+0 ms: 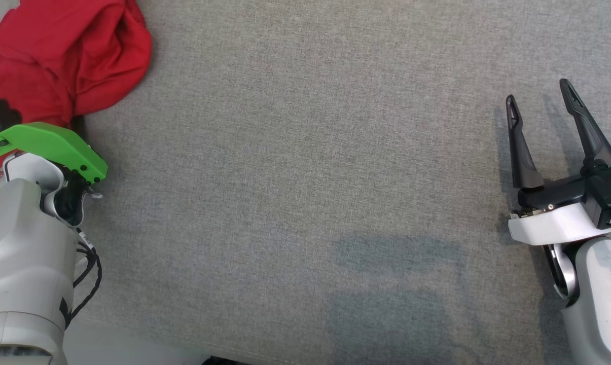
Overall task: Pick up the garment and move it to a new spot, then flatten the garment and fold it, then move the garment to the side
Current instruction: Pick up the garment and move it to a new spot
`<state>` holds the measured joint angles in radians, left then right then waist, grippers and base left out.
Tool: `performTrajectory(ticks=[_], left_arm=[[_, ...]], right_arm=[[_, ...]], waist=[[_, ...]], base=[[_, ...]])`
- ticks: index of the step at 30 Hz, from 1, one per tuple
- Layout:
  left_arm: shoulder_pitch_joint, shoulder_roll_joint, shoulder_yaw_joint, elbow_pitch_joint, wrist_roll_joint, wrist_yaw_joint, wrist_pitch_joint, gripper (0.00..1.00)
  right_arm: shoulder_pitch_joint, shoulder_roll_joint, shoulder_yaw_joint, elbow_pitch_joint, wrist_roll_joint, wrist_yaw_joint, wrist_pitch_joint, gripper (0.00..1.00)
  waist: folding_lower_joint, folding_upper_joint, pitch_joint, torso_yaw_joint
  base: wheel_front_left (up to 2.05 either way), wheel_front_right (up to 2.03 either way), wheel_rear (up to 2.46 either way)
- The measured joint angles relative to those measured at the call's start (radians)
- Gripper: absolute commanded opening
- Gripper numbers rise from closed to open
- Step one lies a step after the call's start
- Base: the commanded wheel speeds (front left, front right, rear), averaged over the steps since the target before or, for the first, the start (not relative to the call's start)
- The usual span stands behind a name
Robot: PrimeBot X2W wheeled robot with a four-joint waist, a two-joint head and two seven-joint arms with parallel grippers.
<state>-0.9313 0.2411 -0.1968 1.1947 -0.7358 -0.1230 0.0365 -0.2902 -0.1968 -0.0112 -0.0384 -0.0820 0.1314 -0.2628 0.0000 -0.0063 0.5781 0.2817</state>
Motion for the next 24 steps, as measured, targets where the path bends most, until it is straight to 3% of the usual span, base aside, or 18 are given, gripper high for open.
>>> performTrajectory(ticks=[2, 5, 10, 16, 20, 24], left_arm=[[0.0, 0.002, -0.013, -0.002, 0.0, 0.0, 0.002, 0.0], [0.029, -0.002, -0.062, -0.111, -0.031, 0.006, 0.063, 0.0], [0.111, -0.028, -0.165, -0.405, -0.159, -0.004, 0.198, 0.0], [0.22, 0.007, -0.223, -0.73, -0.246, -0.006, 0.308, 0.0], [0.266, 0.003, -0.251, -0.959, -0.258, 0.057, 0.387, 0.0], [0.296, -0.01, -0.29, -1.171, -0.257, 0.151, 0.466, 0.0]], right_arm=[[0.001, 0.008, -0.006, 0.001, 0.0, 0.0, 0.0, 1.0], [0.004, 0.034, -0.015, 0.004, 0.008, 0.0, 0.0, 1.0], [0.007, 0.07, -0.016, 0.01, 0.019, 0.0, 0.0, 1.0], [0.031, 0.111, -0.011, 0.012, 0.04, 0.0, 0.0, 1.0], [0.046, 0.129, -0.008, 0.011, 0.056, 0.0, 0.0, 1.0], [0.06, 0.142, -0.013, 0.006, 0.073, 0.0, 0.0, 1.0]], waist=[[0.0, 0.0, -0.006, -0.001], [0.0001, 0.0, -0.031, 0.0], [0.0001, -0.0001, -0.076, -0.007], [0.0001, -0.0001, -0.134, -0.044], [0.0001, 0.0, -0.159, -0.092], [0.0001, 0.0, -0.177, -0.15]], base=[[0.0, 0.0, 0.0], [0.0, 0.0, 0.0], [0.0, 0.0, 0.0], [0.0, 0.0, 0.0], [0.0, 0.0, 0.0], [0.0, 0.0, 0.0]])
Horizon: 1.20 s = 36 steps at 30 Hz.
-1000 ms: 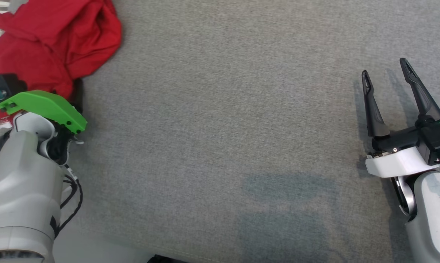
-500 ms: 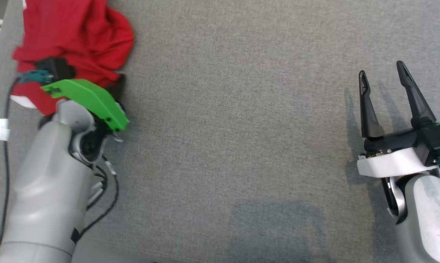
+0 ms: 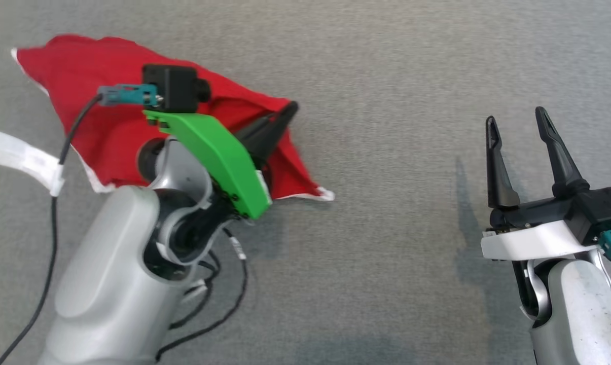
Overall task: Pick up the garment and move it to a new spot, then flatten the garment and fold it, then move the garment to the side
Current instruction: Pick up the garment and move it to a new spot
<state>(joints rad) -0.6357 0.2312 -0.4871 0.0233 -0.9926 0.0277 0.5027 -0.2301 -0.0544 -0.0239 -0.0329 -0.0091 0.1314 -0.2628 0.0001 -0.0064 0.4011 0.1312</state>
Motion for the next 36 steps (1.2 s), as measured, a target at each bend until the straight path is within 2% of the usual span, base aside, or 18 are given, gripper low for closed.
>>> performTrajectory(ticks=[4, 6, 12, 16, 23, 25, 28, 31, 33, 36], left_arm=[[0.001, -0.052, -0.047, -0.116, 0.008, 0.086, 0.051, 0.0], [-0.007, -0.081, -0.084, -0.135, 0.021, 0.112, 0.072, 0.0], [-0.052, -0.161, -0.199, -0.128, 0.048, 0.149, 0.083, 0.0], [-0.082, -0.179, -0.242, -0.118, 0.011, 0.184, 0.018, 0.0], [-0.186, -0.182, -0.336, -0.176, -0.198, 0.244, -0.159, 0.0], [-0.212, -0.181, -0.351, -0.189, -0.265, 0.252, -0.231, 0.0], [-0.269, -0.184, -0.361, -0.213, -0.37, 0.238, -0.336, 0.0], [-0.306, -0.184, -0.354, -0.163, -0.368, 0.225, -0.377, 0.0], [-0.282, -0.143, -0.359, -0.132, -0.375, 0.196, -0.358, 0.0], [-0.183, -0.013, -0.367, -0.083, -0.394, 0.155, -0.324, 0.0]], right_arm=[[0.004, 0.002, -0.009, -0.006, 0.014, 0.0, 0.0, 1.0], [0.007, 0.003, -0.009, -0.007, 0.04, 0.0, 0.0, 1.0], [0.015, 0.003, -0.007, -0.009, 0.088, 0.0, 0.0, 1.0], [0.029, 0.004, -0.017, -0.008, 0.119, 0.0, 0.0, 1.0], [0.056, 0.004, -0.042, -0.008, 0.14, 0.0, 0.0, 1.0], [0.067, 0.004, -0.044, -0.008, 0.141, 0.0, 0.0, 1.0], [0.071, 0.004, -0.055, -0.008, 0.145, 0.0, 0.0, 1.0], [0.075, 0.004, -0.065, -0.009, 0.147, 0.0, 0.0, 1.0], [0.076, 0.004, -0.073, -0.008, 0.147, 0.0, 0.0, 1.0], [0.086, 0.004, -0.086, -0.002, 0.142, 0.0, 0.0, 1.0]], waist=[[0.0, 0.0, -0.011, -0.062], [-0.0001, 0.0, -0.015, -0.095], [0.0, 0.0, -0.019, -0.197], [0.0, 0.0, -0.021, -0.283], [0.0, 0.0, -0.042, -0.38], [-0.0001, 0.0001, -0.052, -0.398], [-0.0001, 0.0, -0.066, -0.412], [-0.0001, 0.0, -0.067, -0.406], [-0.0001, 0.0, -0.065, -0.396], [-0.0001, 0.0, -0.063, -0.374]], base=[[0.0, 0.0, 0.0], [0.0, 0.0, 0.0], [0.0, 0.0, 0.0], [0.0, 0.0, 0.0], [0.0, 0.0, 0.0], [0.0, 0.0, 0.0], [0.0, 0.0, 0.0], [0.0, 0.0, 0.0], [0.0, 0.0, 0.0], [0.0, 0.0, 0.0]])
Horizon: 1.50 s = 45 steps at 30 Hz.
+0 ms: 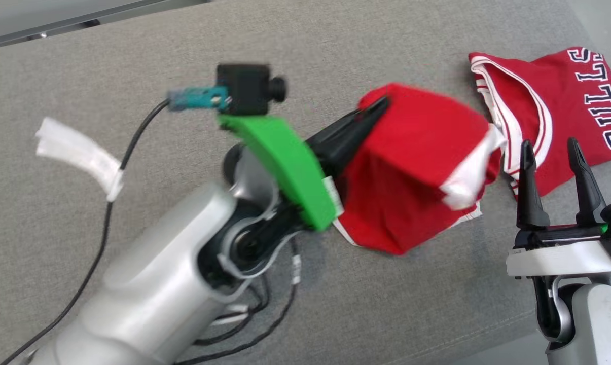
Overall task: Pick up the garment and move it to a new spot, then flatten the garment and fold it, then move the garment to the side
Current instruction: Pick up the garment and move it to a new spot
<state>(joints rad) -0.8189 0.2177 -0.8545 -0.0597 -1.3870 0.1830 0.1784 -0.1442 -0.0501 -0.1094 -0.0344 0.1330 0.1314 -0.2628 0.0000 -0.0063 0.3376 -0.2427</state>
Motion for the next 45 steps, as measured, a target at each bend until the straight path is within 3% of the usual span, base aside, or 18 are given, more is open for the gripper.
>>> performTrajectory(ticks=[5, 10, 20, 26, 27, 28, 29, 30, 33, 37, 41, 45], left_arm=[[0.179, 0.191, -0.009, 0.097, -0.022, -0.071, 0.013, 0.0], [0.305, 0.296, -0.002, 0.148, -0.098, -0.141, 0.04, 0.0], [0.348, 0.383, 0.015, 0.232, -0.189, -0.21, 0.15, 0.0], [0.316, 0.432, 0.016, 0.226, -0.198, -0.227, 0.221, 0.0], [0.311, 0.437, 0.017, 0.224, -0.201, -0.227, 0.228, 0.11], [0.308, 0.439, 0.019, 0.223, -0.205, -0.228, 0.235, 0.36], [0.305, 0.443, 0.023, 0.225, -0.205, -0.228, 0.235, 0.75], [0.301, 0.447, 0.028, 0.23, -0.204, -0.226, 0.23, 1.0], [0.296, 0.442, 0.044, 0.246, -0.193, -0.219, 0.183, 1.0], [0.316, 0.41, 0.077, 0.25, -0.146, -0.216, 0.032, 1.0], [0.372, 0.396, 0.102, 0.24, -0.07, -0.172, -0.136, 1.0], [0.454, 0.382, 0.1, 0.187, -0.033, -0.13, -0.238, 1.0]], right_arm=[[0.009, 0.0, -0.012, 0.01, -0.023, 0.0, 0.0, 1.0], [0.017, 0.001, -0.021, 0.019, -0.058, 0.0, 0.0, 1.0], [0.022, 0.001, -0.016, 0.035, -0.111, 0.0, 0.0, 1.0], [0.022, 0.001, -0.005, 0.044, -0.119, 0.0, 0.0, 1.0], [0.023, 0.001, 0.0, 0.049, -0.12, 0.0, 0.0, 1.0], [0.023, 0.001, 0.006, 0.052, -0.121, 0.0, 0.0, 1.0], [0.023, 0.001, 0.01, 0.054, -0.121, 0.0, 0.0, 1.0], [0.023, 0.001, 0.013, 0.055, -0.123, 0.0, 0.0, 1.0], [0.023, 0.001, 0.019, 0.059, -0.125, 0.0, 0.0, 1.0], [0.035, 0.001, 0.02, 0.058, -0.125, 0.0, 0.0, 1.0], [0.061, 0.001, 0.007, 0.057, -0.127, 0.0, 0.0, 1.0], [0.088, 0.001, -0.011, 0.052, -0.132, 0.0, 0.0, 1.0]], waist=[[0.0, 0.0, -0.002, 0.039], [0.0, 0.0, -0.005, 0.084], [0.0, 0.0, -0.023, 0.183], [0.0, 0.0, -0.035, 0.221], [0.0, 0.0, -0.036, 0.227], [0.0, 0.0, -0.037, 0.232], [0.0, 0.0, -0.037, 0.236], [0.0, 0.0, -0.035, 0.239], [0.0, 0.0, -0.029, 0.242], [0.0, 0.0, -0.032, 0.242], [0.0, 0.0, -0.049, 0.241], [0.0, 0.0, -0.059, 0.245]], base=[[0.0, 0.0, 0.0], [0.0, 0.0, 0.0], [0.0, 0.0, 0.0], [0.0, 0.0, 0.0], [0.0, 0.0, 0.0], [0.0, 0.0, 0.0], [0.0, 0.0, 0.0], [0.0, 0.0, 0.0], [0.0, 0.0, 0.0], [0.0, 0.0, 0.0], [0.0, 0.0, 0.0], [0.0, 0.0, 0.0]])
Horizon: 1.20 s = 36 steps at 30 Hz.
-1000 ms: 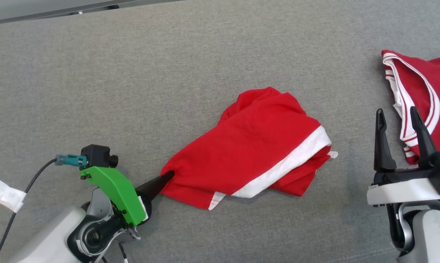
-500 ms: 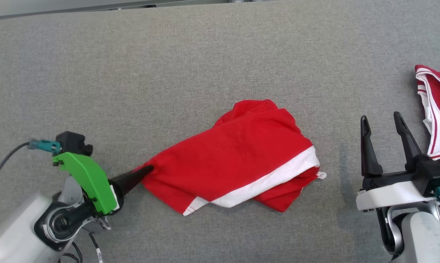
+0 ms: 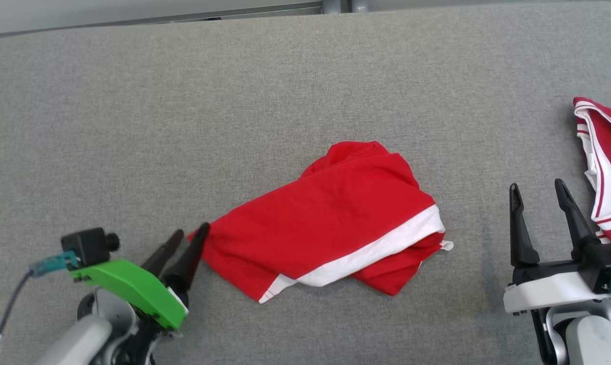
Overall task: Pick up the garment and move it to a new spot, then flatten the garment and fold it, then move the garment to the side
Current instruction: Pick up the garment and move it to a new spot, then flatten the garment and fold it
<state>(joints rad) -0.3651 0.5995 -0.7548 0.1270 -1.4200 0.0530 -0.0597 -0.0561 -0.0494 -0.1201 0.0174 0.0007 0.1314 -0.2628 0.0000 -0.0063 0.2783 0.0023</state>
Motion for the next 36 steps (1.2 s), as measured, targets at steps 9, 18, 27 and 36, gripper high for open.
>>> performTrajectory(ticks=[9, 18, 27, 36], left_arm=[[0.053, -0.047, -0.095, -0.05, 0.126, 0.106, -0.052, 1.0], [0.13, -0.054, -0.124, -0.116, 0.082, 0.158, 0.002, 1.0], [0.118, -0.081, -0.134, -0.07, 0.068, 0.166, 0.022, 0.1], [0.155, 0.059, -0.089, -0.137, 0.032, 0.077, 0.04, 0.0]], right_arm=[[0.001, 0.0, 0.012, 0.012, -0.015, 0.0, 0.0, 1.0], [-0.01, 0.0, 0.001, 0.004, -0.006, 0.0, 0.0, 1.0], [-0.011, 0.0, 0.007, 0.003, -0.002, 0.0, 0.0, 1.0], [-0.006, 0.0, 0.0, 0.003, -0.002, 0.0, 0.0, 1.0]], waist=[[0.0, 0.0, 0.032, 0.013], [0.0, 0.0, 0.043, -0.006], [0.0, 0.0, 0.05, -0.017], [0.0, 0.0, 0.04, -0.003]], base=[[0.0, 0.0, 0.0], [0.0, 0.0, 0.0], [0.0, 0.0, 0.0], [0.0, 0.0, 0.0]])
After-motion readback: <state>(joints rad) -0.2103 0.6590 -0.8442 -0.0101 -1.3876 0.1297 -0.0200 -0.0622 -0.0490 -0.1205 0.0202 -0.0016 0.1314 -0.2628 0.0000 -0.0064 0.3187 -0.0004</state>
